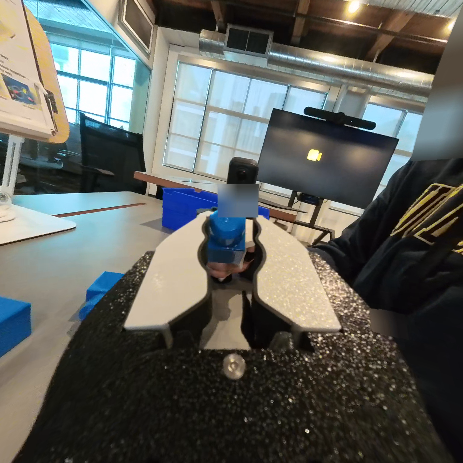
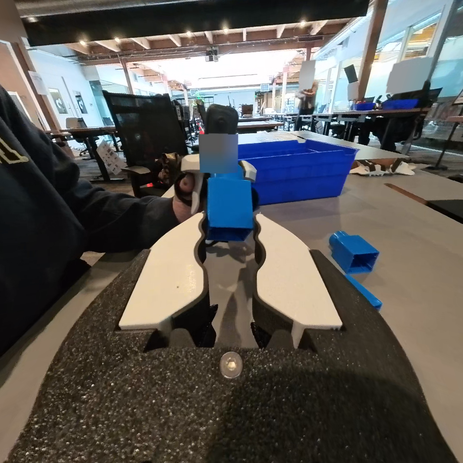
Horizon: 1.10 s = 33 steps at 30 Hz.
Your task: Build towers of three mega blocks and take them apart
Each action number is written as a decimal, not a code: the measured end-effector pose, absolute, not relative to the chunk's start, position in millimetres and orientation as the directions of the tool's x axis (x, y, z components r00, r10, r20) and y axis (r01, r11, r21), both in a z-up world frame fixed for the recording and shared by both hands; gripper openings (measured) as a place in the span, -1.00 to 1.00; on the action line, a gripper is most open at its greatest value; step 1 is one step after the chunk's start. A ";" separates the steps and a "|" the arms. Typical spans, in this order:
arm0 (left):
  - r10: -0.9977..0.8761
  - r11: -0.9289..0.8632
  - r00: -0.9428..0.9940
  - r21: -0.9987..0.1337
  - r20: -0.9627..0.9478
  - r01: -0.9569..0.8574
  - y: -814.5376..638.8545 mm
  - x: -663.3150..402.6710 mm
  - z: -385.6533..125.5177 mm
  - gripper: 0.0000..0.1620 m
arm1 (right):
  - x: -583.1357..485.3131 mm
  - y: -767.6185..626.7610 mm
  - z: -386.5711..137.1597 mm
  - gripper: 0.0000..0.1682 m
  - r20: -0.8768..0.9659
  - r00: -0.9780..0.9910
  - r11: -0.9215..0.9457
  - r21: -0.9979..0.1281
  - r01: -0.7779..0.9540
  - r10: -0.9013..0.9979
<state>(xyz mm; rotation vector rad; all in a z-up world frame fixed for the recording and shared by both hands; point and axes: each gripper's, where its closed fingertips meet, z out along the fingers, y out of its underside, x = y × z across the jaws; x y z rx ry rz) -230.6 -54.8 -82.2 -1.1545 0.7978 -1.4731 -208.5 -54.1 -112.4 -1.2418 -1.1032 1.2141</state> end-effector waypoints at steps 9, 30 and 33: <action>-0.972 -0.200 0.048 -0.916 0.230 0.349 -53.1 -233.7 -78.5 -0.40 | -204.0 -48.2 -115.1 -0.59 -0.031 0.107 -0.028 -0.999 -0.032 0.994; -0.955 -0.206 0.229 -0.977 0.189 -0.053 -42.3 -220.5 -117.5 -0.66 | -179.4 -32.9 -120.8 -0.56 0.019 0.210 0.012 -0.999 0.036 0.977; -0.950 -0.209 0.285 -0.940 0.128 -0.271 -38.9 -217.1 -134.2 -0.66 | -164.1 -22.3 -109.7 -0.59 0.000 0.273 0.009 -0.999 -0.035 0.962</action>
